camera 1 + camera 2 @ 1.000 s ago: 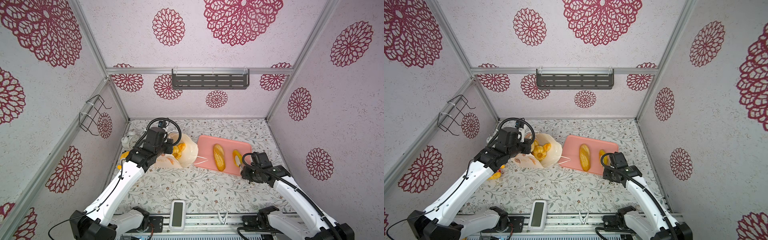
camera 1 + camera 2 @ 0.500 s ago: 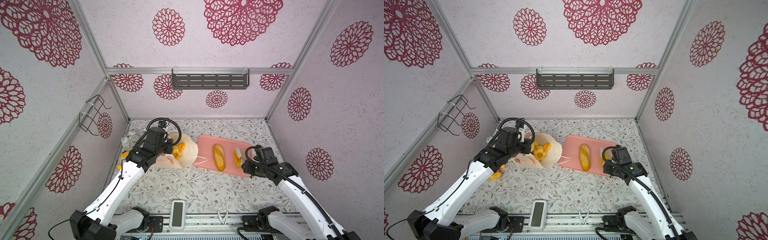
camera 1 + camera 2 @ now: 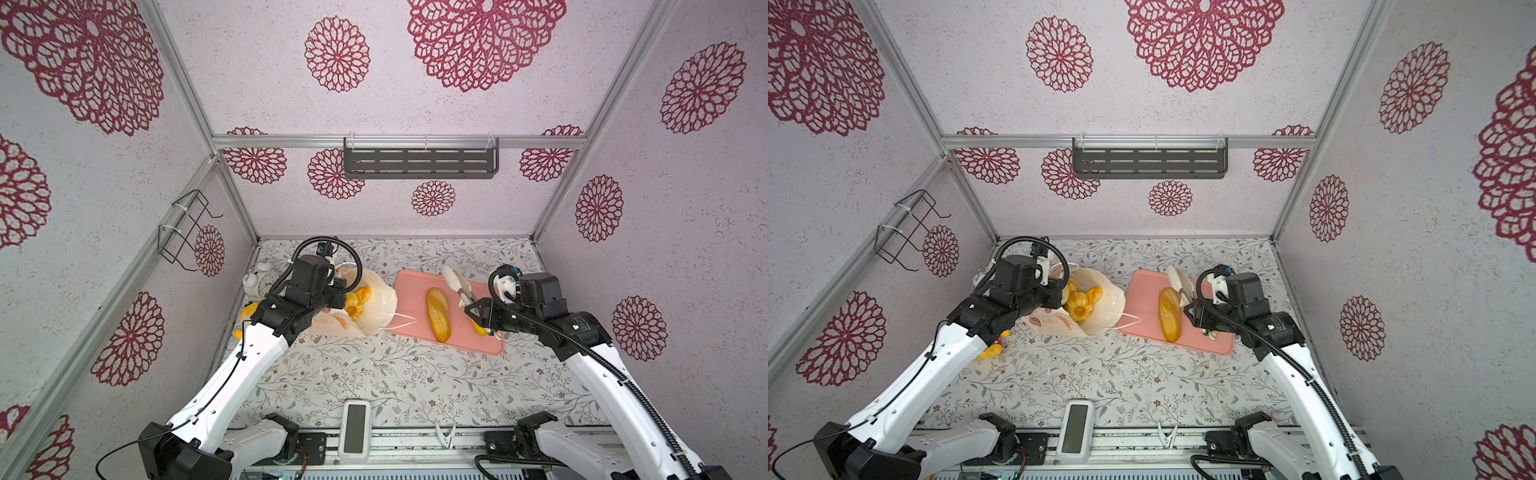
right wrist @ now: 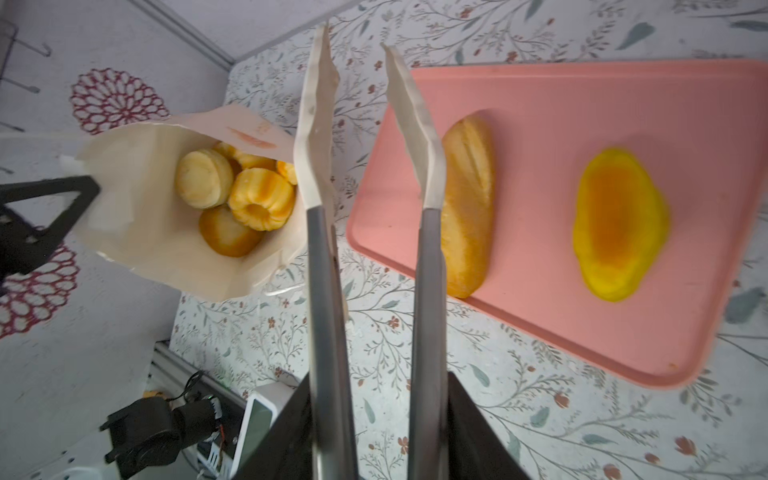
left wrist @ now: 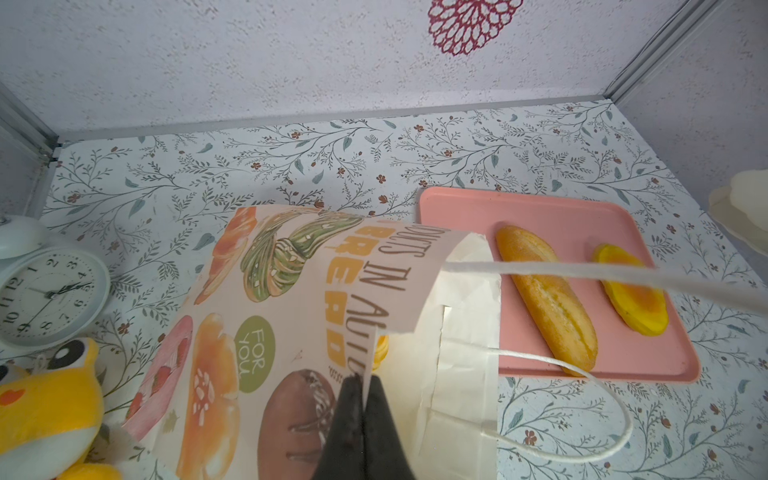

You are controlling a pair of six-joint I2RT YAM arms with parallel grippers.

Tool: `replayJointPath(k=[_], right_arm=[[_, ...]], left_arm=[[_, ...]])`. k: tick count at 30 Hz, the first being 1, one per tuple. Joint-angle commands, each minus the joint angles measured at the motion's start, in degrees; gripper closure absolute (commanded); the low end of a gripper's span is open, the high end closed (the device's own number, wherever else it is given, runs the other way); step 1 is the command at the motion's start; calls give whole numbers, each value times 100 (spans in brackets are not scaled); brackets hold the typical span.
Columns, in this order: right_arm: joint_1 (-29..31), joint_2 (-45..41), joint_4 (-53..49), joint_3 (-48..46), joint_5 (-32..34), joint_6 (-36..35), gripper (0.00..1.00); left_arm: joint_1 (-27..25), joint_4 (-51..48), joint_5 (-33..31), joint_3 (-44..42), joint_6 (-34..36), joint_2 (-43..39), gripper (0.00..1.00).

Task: Take the fake bread out of the paper bag
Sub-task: 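Move the open tongs back into the bag opening with the right gripper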

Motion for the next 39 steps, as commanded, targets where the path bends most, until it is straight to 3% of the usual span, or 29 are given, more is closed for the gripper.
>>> replayJointPath(k=[1, 5, 11, 24, 28, 32, 39], right_arm=[[533, 163, 665, 274, -731, 103, 55], [1117, 597, 824, 473, -831, 110, 55], [1458, 1018, 1379, 384, -1105, 426, 53], [2077, 1407, 2808, -658, -1249, 1523, 42], [2369, 1475, 2800, -682, -1212, 1497, 42], [2654, 1415, 2794, -685, -1205, 1362, 50], [2830, 1120, 1959, -342, -846, 884, 53]], left_arm=[[41, 281, 164, -71, 65, -146, 100], [41, 286, 386, -71, 47, -163, 100], [16, 430, 998, -224, 124, -366, 100], [1, 406, 1129, -433, 135, -480, 100], [1, 419, 1125, -425, 126, -420, 100], [-7, 396, 1120, -401, 108, -369, 100], [-11, 364, 1090, -357, 136, -363, 100]])
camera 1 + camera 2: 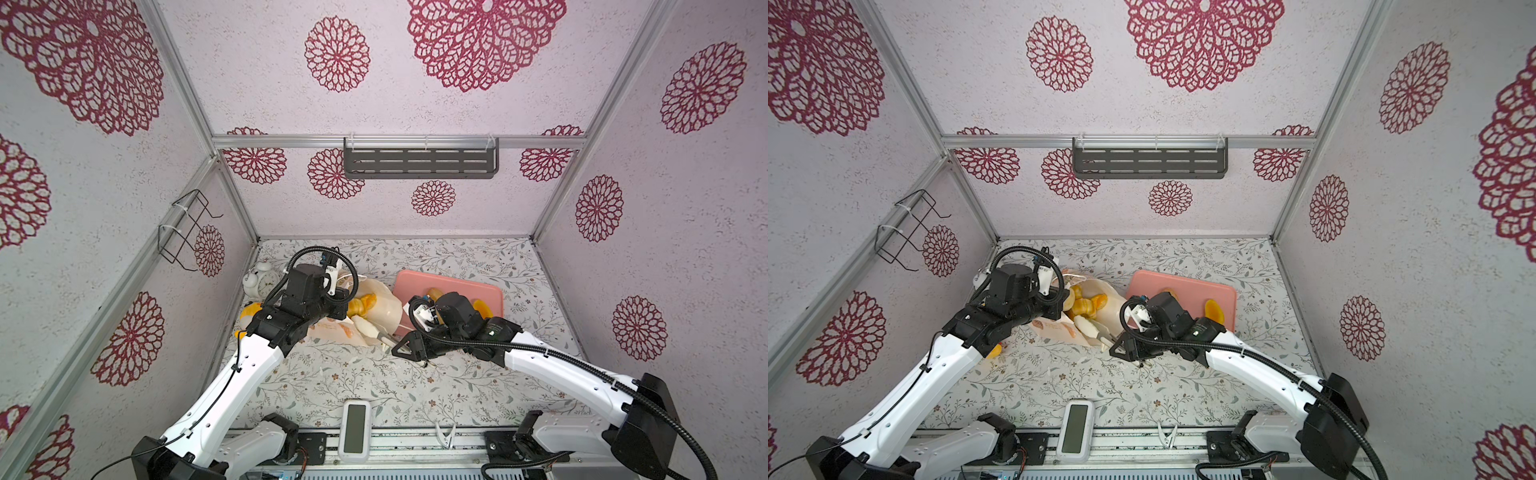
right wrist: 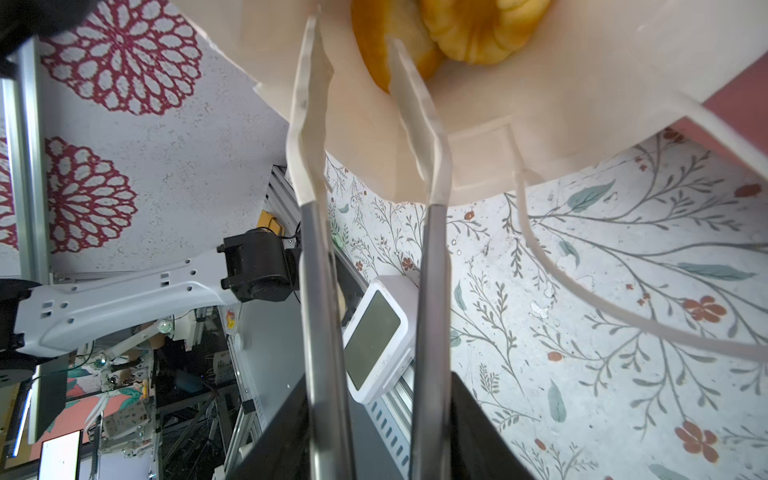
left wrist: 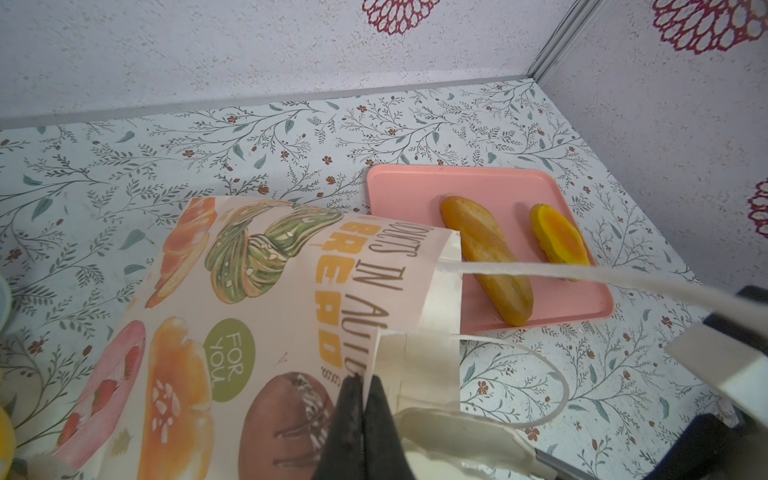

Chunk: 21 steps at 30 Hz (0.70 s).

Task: Take the fake bread out of the paper bag
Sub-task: 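Move the open tongs back into the bag opening with the right gripper, then reach the tongs deeper into the bag toward the ring-shaped bread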

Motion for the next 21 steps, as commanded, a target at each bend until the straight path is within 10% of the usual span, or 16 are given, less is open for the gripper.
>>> replayJointPath(k=[1, 21], right_arm=[[15, -356, -205, 332, 133, -318, 53], [-435, 618, -373, 856, 538, -349, 41]], left_arm=[[-6, 200, 65, 106, 43, 17, 100], [-12, 206, 254, 118, 122, -71, 100]])
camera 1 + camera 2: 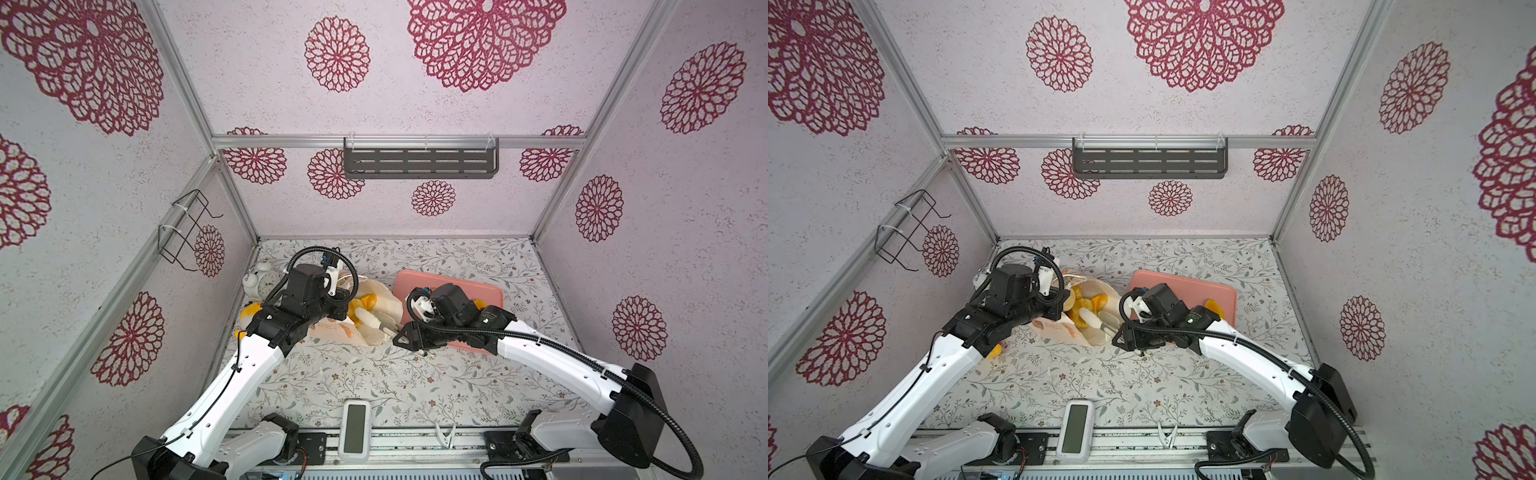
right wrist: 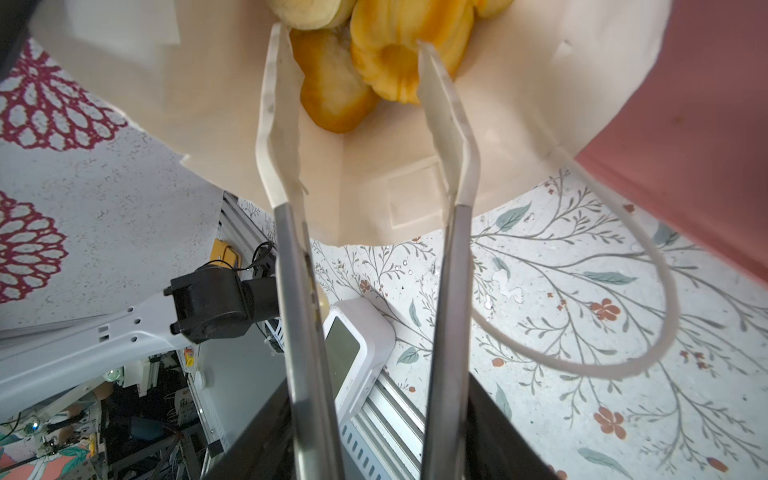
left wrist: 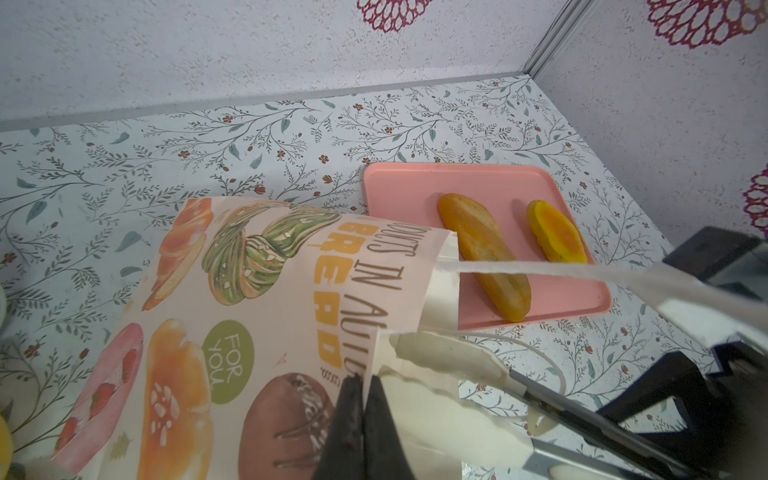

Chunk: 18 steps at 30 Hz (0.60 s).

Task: Take the fake bread out of the paper bag
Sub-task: 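Reach the tongs deeper into the bag toward the ring-shaped bread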

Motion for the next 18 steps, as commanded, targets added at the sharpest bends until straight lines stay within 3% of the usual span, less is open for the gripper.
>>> replayJointPath(k=[1, 18], right_arm=[[-158, 111, 183, 288, -73, -209, 40], [-271, 1570, -1480, 1770, -299, -1959, 35]], left_arm=[[-11, 213, 196, 120, 65, -62, 100], [-17, 122, 416, 231, 162, 71, 100]])
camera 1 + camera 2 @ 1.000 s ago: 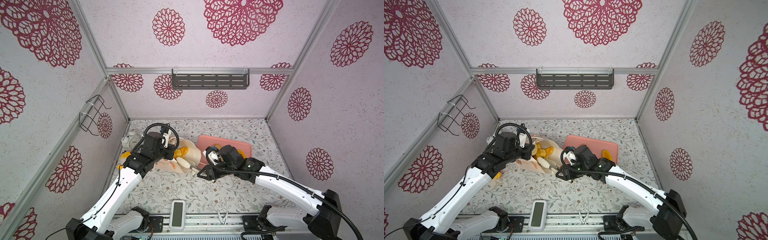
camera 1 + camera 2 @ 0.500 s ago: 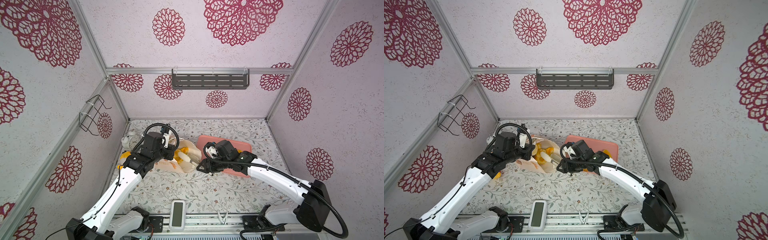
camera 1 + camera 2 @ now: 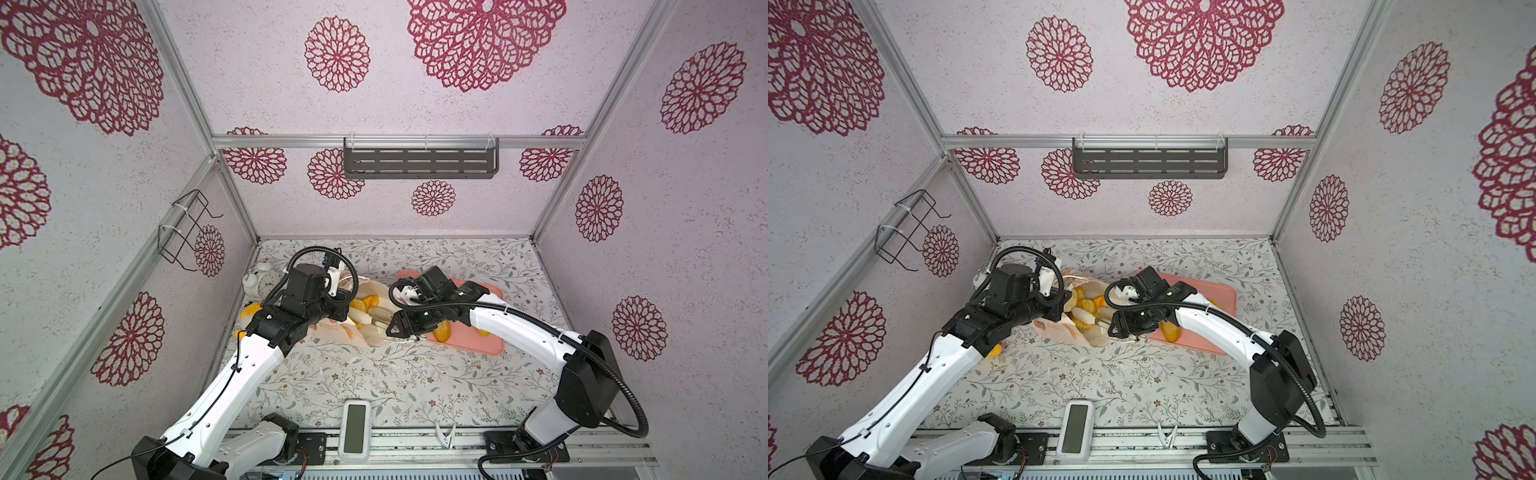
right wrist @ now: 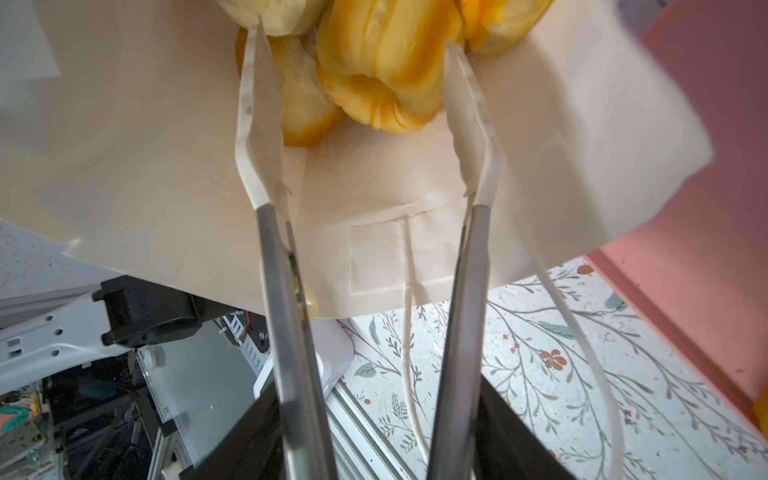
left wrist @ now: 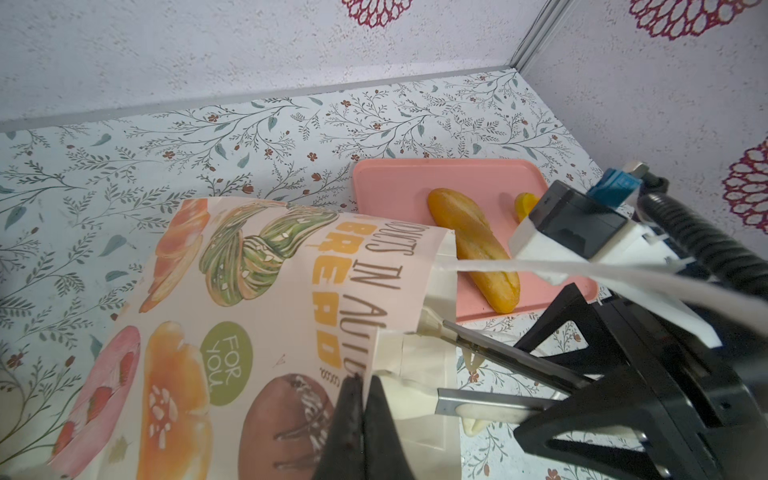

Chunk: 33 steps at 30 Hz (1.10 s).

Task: Take the fake bread out of the paper bag
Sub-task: 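Reach the tongs deeper into the bag toward the ring-shaped bread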

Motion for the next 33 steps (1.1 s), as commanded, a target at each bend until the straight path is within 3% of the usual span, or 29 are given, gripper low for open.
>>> replayJointPath(k=[1, 13, 19, 29, 33], right_arm=[[-24, 139, -378, 346, -103, -533, 35], [-16, 922, -686, 1047, 450, -623, 36], [19, 969, -629, 1175, 393, -579, 56], [29, 284, -365, 893, 359, -438, 86], [26, 36, -353, 879, 388, -411, 91]], left_arm=[[-20, 163, 228, 214, 73, 69, 100], [-12, 142, 336, 234, 73, 26, 100], [-22, 150, 327, 243, 82, 26, 100], [-18, 172, 161, 205, 95, -53, 100], [-24, 178, 78, 199, 72, -53, 100]])
